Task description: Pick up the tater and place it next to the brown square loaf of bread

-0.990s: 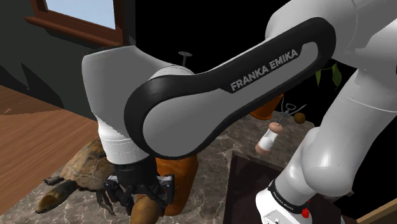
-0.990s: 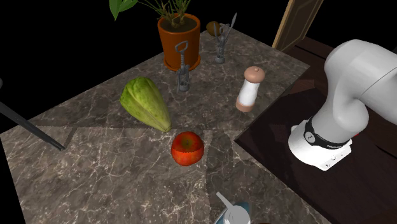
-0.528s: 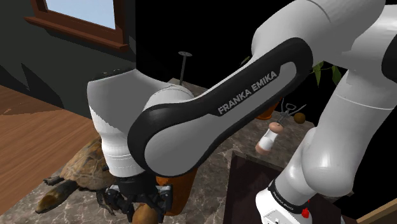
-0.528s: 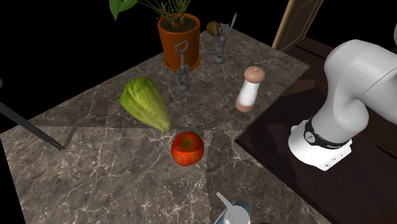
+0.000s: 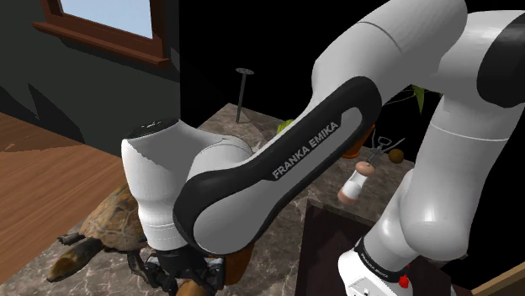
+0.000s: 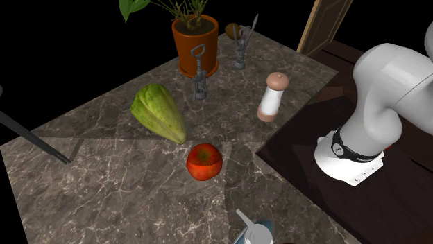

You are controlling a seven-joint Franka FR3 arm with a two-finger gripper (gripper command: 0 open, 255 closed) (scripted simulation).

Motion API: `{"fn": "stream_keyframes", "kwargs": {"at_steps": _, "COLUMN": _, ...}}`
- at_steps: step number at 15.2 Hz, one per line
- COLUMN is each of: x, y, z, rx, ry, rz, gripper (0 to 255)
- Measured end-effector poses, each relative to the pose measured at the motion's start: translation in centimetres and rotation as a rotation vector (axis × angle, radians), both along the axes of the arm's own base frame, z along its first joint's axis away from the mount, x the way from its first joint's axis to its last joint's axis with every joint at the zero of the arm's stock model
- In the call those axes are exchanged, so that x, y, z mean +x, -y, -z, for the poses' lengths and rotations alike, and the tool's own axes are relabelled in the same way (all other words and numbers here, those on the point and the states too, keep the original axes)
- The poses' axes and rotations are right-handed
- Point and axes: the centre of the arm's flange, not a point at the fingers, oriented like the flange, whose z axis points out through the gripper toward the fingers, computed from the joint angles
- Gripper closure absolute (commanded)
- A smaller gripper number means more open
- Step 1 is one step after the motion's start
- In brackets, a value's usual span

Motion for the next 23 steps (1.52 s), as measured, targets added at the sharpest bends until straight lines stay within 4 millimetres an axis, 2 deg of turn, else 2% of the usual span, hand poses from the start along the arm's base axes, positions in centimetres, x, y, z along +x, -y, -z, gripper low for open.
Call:
{"fn": "stream_keyframes", "kwargs": {"at_steps": 10, "x": 0.1, "y": 0.1, "z": 5.4, "rx": 0.0, "ry": 0.0, "rz": 0.0, "gripper": 255}}
{"fn": "stream_keyframes", "kwargs": {"at_steps": 17, "x": 0.2, "y": 0.0, "z": 5.7, "rx": 0.002, "ry": 0.004, "rz": 0.002, "gripper": 255}}
{"fn": "stream_keyframes", "kwargs": {"at_steps": 18, "x": 0.2, "y": 0.0, "z": 5.7, "rx": 0.002, "ry": 0.004, "rz": 0.002, "gripper": 0}}
{"fn": "stream_keyframes", "kwargs": {"at_steps": 23, "x": 0.1, "y": 0.0, "z": 5.9, "rx": 0.0, "ry": 0.0, "rz": 0.0, "gripper": 0}}
